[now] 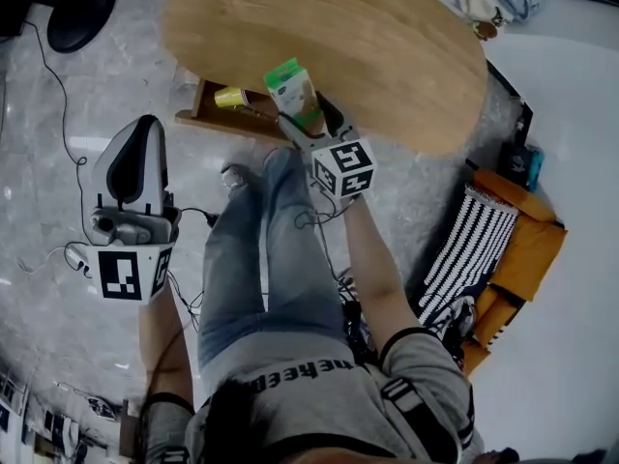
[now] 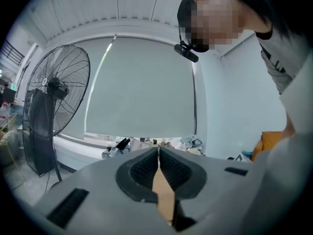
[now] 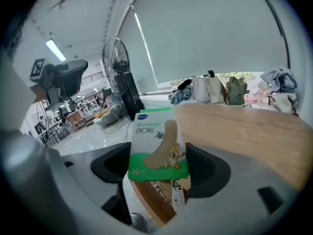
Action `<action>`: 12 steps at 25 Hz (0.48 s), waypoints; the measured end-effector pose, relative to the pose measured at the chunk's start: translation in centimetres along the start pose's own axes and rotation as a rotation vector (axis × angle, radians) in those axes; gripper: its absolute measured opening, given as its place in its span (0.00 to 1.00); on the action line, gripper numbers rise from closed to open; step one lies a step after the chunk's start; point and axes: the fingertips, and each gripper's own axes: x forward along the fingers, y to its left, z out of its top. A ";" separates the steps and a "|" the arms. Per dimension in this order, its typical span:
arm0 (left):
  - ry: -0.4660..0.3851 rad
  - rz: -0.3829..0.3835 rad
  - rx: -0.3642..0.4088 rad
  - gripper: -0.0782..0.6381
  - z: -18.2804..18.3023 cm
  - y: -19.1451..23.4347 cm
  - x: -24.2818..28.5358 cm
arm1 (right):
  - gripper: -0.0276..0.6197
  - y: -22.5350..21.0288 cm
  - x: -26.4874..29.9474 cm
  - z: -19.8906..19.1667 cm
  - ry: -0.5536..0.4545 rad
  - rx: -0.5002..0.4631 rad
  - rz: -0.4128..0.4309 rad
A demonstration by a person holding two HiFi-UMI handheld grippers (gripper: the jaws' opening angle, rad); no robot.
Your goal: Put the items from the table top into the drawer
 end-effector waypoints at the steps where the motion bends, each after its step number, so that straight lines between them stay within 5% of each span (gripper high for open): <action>1: 0.001 0.005 -0.003 0.13 -0.2 0.2 -0.3 | 0.58 0.3 0.4 -0.6 0.021 -0.017 0.006; 12: 0.010 0.030 -0.031 0.13 -2.0 1.8 -2.2 | 0.58 1.9 3.8 -7.0 0.230 -0.152 0.050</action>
